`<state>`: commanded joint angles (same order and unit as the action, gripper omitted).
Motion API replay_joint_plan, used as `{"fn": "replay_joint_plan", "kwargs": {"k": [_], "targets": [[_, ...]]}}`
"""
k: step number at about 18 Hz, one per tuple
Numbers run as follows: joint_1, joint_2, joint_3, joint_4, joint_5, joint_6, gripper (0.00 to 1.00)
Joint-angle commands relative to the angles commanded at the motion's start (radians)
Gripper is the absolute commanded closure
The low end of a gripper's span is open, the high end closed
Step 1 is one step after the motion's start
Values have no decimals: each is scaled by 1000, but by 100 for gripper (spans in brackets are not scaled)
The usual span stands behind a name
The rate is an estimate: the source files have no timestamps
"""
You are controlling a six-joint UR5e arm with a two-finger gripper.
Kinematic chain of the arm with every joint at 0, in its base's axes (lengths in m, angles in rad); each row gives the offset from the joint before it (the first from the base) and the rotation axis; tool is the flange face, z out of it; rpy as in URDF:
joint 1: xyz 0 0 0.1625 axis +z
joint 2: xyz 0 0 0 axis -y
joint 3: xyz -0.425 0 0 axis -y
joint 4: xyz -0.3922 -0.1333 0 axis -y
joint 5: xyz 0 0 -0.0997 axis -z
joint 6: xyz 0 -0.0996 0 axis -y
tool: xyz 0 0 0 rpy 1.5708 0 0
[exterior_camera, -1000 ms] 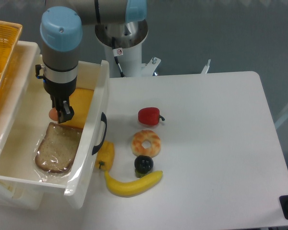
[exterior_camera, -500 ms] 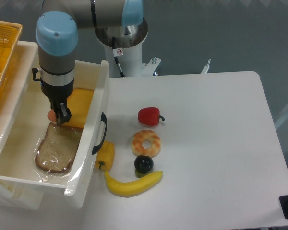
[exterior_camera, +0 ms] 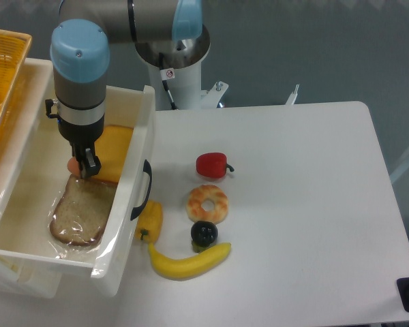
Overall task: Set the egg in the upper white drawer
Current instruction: 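Lower the egg into the drawer beside the bread and release it, then raise the open gripper up out of the drawer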
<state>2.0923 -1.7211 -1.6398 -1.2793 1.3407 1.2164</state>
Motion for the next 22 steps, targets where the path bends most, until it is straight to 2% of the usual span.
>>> {"fn": "replay_joint_plan", "kwargs": {"k": [2, 4, 7, 8, 11, 12, 15, 18, 22], "targets": [[0, -2, 0, 2, 0, 2, 42], [0, -3, 2, 5, 0, 2, 34], [0, -2, 3, 6, 0, 2, 30], [0, 2, 9, 8, -2, 0, 23], [8, 12, 21, 6, 0, -3, 17], [11, 21, 23, 6, 0, -3, 12], [37, 58, 25, 6, -3, -8, 12], [64, 86, 25, 8, -8, -5, 1], [101, 129, 25, 5, -17, -9, 0]]}}
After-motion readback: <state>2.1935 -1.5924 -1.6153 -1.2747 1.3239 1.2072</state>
